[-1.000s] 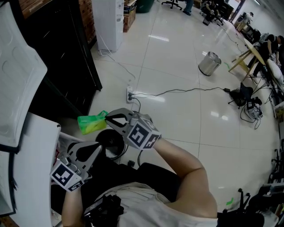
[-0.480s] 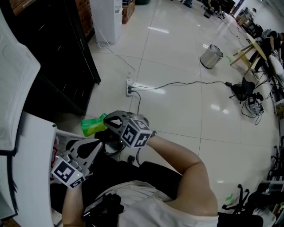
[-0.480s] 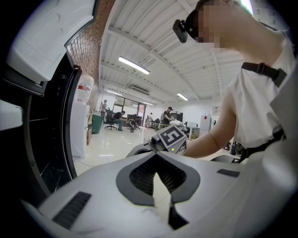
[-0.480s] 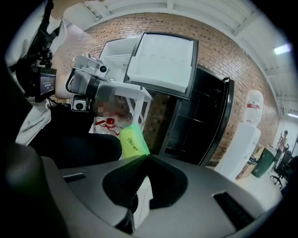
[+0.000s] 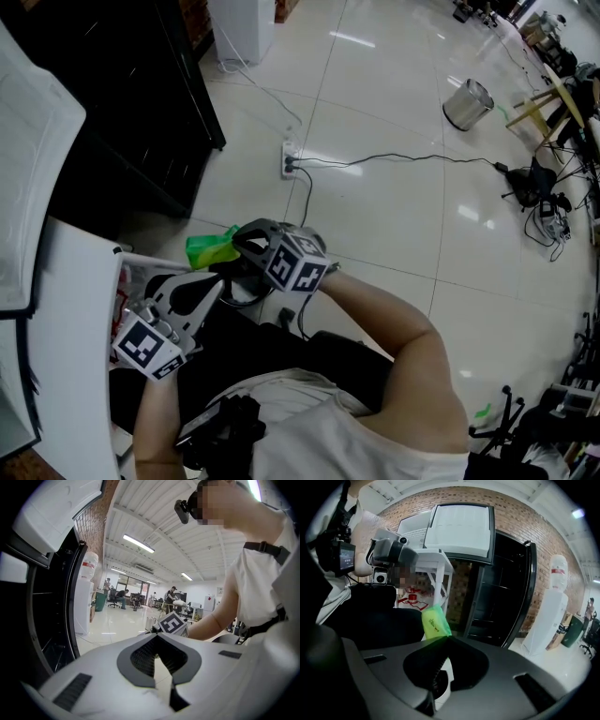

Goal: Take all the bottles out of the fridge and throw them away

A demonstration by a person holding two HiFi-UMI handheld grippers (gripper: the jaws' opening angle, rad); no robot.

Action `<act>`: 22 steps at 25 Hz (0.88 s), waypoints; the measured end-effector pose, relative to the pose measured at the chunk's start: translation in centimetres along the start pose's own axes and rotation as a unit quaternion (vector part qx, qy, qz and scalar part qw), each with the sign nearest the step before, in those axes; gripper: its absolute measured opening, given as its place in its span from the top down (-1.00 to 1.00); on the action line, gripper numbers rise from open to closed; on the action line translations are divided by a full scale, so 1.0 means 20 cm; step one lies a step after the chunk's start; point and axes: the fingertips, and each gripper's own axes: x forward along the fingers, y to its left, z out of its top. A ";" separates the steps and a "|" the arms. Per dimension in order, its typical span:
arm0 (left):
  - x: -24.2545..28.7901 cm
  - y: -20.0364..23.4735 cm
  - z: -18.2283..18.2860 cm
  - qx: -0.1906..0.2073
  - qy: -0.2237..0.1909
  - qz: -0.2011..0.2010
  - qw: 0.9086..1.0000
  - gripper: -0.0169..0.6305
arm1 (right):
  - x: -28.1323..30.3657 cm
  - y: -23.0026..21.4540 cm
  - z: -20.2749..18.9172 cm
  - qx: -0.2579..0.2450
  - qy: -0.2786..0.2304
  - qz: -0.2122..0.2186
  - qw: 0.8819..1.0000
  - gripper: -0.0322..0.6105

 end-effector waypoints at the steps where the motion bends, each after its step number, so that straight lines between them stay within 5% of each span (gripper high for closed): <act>1: 0.00 0.01 -0.02 -0.001 0.003 0.002 1.000 0.94 | 0.02 0.01 -0.02 0.004 0.003 0.004 1.000 0.89; 22: 0.12 0.05 -0.23 -0.024 0.033 -0.012 0.999 0.94 | 0.35 0.12 -0.53 0.060 0.095 0.051 0.992 0.89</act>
